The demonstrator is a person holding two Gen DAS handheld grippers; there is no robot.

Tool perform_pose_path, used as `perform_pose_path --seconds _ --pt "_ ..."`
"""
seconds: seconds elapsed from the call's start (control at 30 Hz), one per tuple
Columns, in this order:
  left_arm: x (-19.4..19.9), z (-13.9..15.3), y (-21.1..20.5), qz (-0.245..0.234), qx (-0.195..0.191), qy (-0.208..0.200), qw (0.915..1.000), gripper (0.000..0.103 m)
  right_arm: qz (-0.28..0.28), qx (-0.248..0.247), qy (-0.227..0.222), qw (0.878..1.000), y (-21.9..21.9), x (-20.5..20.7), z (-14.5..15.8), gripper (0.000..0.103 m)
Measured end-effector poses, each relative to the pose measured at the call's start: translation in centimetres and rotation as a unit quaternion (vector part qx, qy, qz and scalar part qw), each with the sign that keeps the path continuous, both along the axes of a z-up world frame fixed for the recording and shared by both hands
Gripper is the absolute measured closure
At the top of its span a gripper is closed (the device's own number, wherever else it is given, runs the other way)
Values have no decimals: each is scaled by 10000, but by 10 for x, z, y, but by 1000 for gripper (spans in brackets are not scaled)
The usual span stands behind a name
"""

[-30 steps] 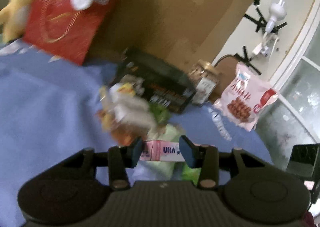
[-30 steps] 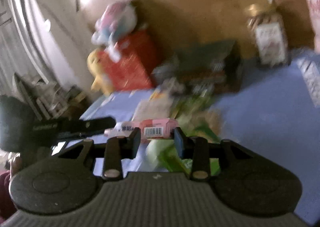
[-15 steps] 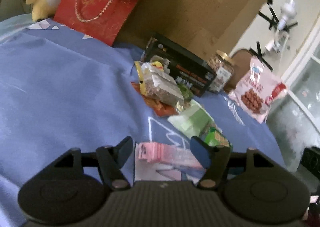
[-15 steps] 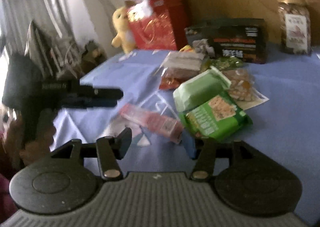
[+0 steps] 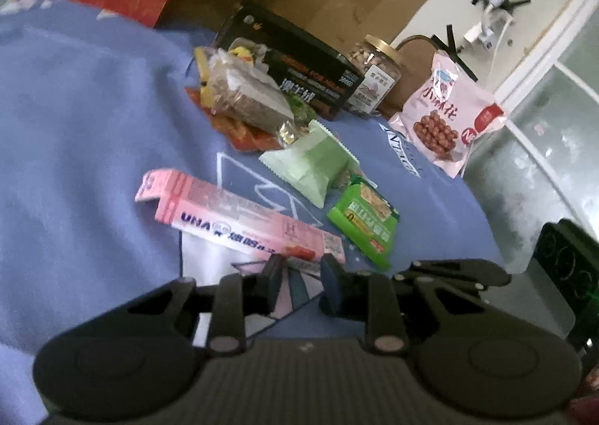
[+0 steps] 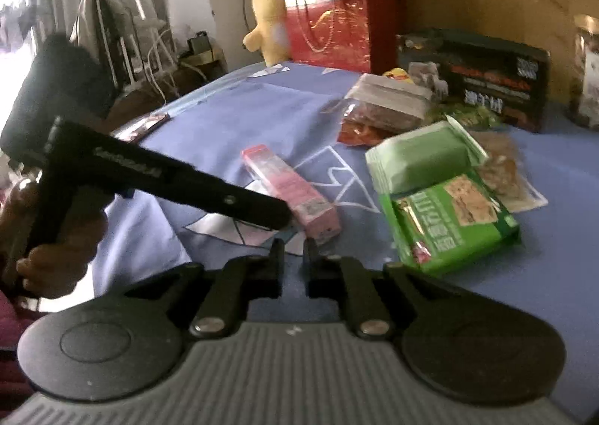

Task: Organize snacks
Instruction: 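Grasp the pink UHA candy strip with the left gripper, then carry the pink candy strip into the black box and release it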

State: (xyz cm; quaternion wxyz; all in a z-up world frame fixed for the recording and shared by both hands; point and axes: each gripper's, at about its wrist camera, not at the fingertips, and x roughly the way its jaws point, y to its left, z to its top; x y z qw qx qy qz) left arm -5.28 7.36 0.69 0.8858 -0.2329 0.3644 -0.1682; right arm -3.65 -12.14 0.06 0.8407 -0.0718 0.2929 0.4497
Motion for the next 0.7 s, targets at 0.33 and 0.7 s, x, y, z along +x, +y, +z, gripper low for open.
perform_pose_path --seconds 0.33,0.7 --pt "-31 40 49 617 481 -758 9940 47 -112 68 -96 9999 -9 -2 4 60" --pt "19 9 44 252 839 -283 9958 47 -65 -162 -245 9995 2 18 1 58"
